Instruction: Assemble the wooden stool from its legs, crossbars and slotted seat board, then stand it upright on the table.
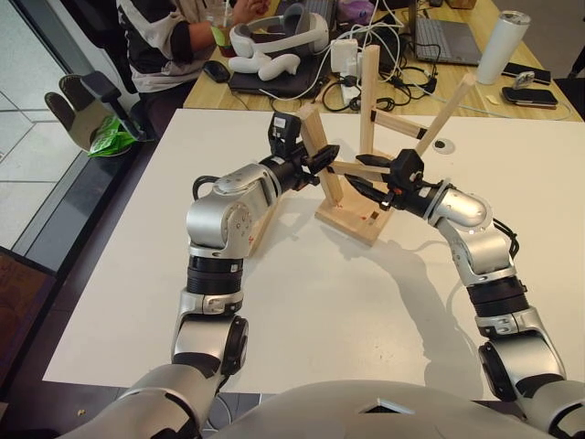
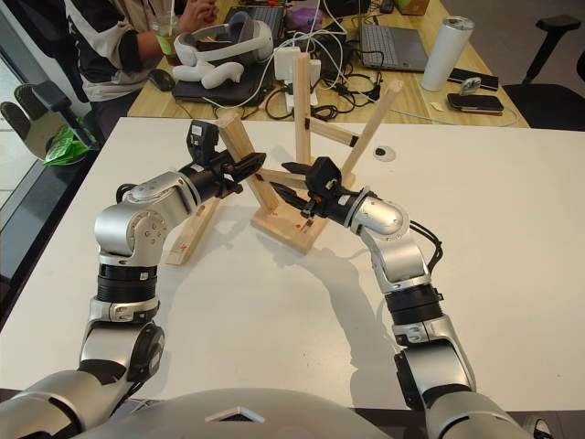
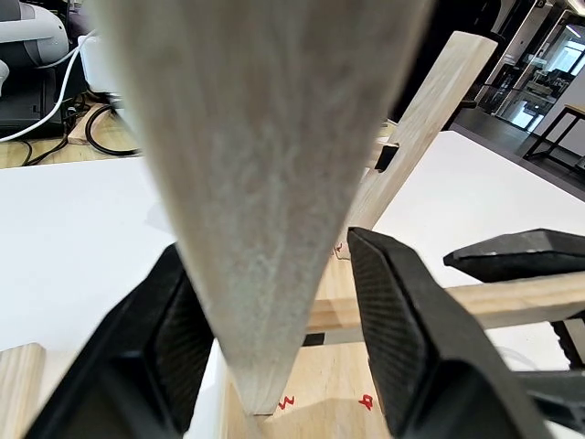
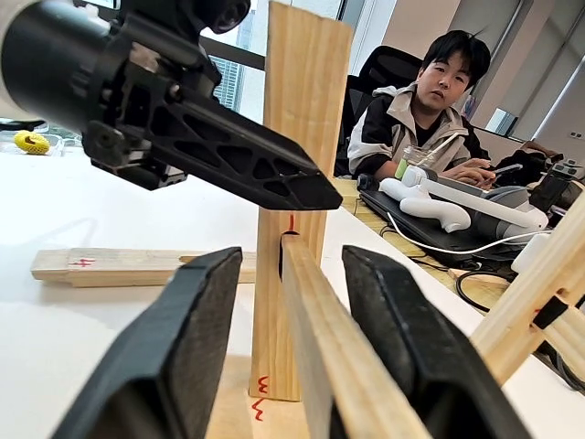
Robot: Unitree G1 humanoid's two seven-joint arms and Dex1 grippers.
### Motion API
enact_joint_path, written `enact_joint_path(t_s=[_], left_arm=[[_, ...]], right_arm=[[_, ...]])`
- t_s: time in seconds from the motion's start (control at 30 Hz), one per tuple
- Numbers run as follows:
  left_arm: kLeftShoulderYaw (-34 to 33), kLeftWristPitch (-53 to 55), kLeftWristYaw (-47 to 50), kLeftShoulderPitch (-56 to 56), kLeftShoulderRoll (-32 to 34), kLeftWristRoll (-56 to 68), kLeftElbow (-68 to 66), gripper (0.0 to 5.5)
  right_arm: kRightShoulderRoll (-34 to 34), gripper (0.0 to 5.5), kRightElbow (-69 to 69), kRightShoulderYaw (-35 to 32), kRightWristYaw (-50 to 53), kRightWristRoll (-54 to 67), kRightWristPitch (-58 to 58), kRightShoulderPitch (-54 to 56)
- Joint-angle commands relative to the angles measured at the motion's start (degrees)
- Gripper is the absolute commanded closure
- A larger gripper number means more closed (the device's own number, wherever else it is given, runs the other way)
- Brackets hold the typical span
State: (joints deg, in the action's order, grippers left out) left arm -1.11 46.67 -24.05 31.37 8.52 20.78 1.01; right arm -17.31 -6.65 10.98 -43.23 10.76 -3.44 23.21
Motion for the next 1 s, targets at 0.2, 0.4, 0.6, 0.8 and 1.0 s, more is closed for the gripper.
enact_joint_path(t_s=[0.2,0.4,0.6,0.8,1.0], left_arm=[[1.55,0.81,-1.85,1.90,-2.01,2.71,0.59,3.20],[1.47,0.82,-1.97,1.75,-1.77,2.88,0.58,3.20],[1.46,0.81,-2.26,1.62,-1.41,3.31,0.43,3.20],[1.20,0.52,-2.57,2.15,-0.86,3.62,-0.19,3.20],[-0.96,-0.94,-1.96,3.32,-0.38,4.18,-1.45,3.20]], right_arm=[[0.31,2.07,-0.13,0.57,-0.45,-0.59,-0.97,0.80],[-1.58,1.83,1.24,-1.07,-0.94,0.08,-1.59,0.31],[-3.45,1.83,4.53,-3.54,-1.81,2.52,-3.72,-0.69],[-4.89,1.83,7.81,-5.97,-2.22,5.65,-7.15,-0.30],[-6.92,1.83,10.89,-8.59,-2.66,7.97,-9.86,0.86]])
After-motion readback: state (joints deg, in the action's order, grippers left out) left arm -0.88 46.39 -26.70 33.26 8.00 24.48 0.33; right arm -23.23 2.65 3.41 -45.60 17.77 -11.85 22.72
